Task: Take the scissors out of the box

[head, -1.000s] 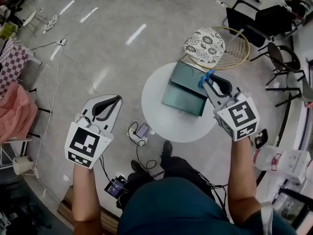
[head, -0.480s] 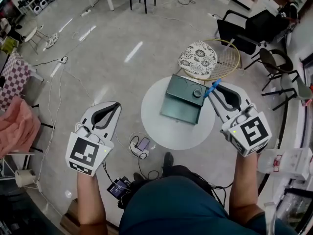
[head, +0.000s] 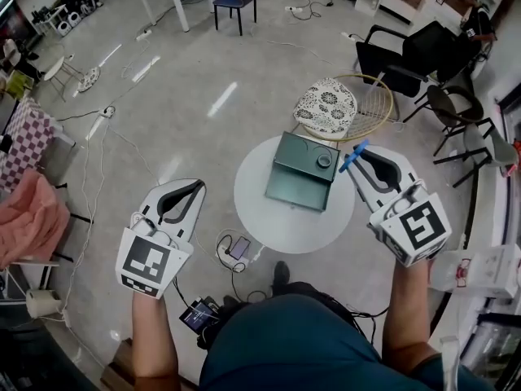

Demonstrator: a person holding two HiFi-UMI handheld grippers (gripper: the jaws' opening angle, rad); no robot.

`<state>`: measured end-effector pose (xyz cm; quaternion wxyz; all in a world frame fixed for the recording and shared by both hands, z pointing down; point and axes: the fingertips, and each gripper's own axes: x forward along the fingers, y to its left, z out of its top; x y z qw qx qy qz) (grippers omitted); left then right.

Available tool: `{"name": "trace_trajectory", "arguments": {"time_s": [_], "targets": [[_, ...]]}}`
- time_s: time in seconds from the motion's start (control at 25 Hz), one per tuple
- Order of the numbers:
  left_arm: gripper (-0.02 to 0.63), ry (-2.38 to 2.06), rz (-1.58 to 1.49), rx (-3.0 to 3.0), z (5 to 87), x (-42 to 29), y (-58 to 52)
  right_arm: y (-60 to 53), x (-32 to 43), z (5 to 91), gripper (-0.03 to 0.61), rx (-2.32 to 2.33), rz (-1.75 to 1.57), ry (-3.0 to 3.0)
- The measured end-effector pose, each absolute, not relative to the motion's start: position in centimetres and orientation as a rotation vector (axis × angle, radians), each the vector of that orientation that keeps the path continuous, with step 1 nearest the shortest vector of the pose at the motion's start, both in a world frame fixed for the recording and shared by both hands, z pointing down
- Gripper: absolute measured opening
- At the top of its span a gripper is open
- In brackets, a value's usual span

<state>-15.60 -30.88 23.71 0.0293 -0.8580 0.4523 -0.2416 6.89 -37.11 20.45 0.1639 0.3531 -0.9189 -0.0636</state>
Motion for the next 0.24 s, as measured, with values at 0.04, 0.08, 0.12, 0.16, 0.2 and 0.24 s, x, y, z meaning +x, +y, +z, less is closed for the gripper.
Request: {"name": "trace_trajectory", "arguments": {"time_s": [0.04,0.08,0.12,0.16,0.2,0.24], "targets": [[0.018,1.393,-0.741,-2.651,23.65,-15.32,-30.85,-37.11,6.97,20.43,0.092,1.003,-0.186,-2.628],[0.018,1.39,-0.741,-2.653,23.7,-15.09,-30.81,-37.11,7.07,20.5,0.092,0.999,-0.189,-2.632],[0.018,1.388,-0.745,-2.653,23.84,-14.93,-30.76,-37.1,7.2,20.64,0.092,0.997,-0.188,-2.634],[0.018,1.386,-0.752,-2.65,24.04,-14.83,-30.72,-37.09,7.34,20.81,0.092,0.996,-0.186,-2.633],[0.018,1.385,-0.761,-2.647,24.25,-14.76,-30.68,-37.07,7.47,20.98,0.092,0.994,-0.184,-2.631],[0.018,1.384,-0.769,-2.644,24.45,-14.69,-30.65,-37.05,7.6,21.15,0.092,0.993,-0.181,-2.63]]}}
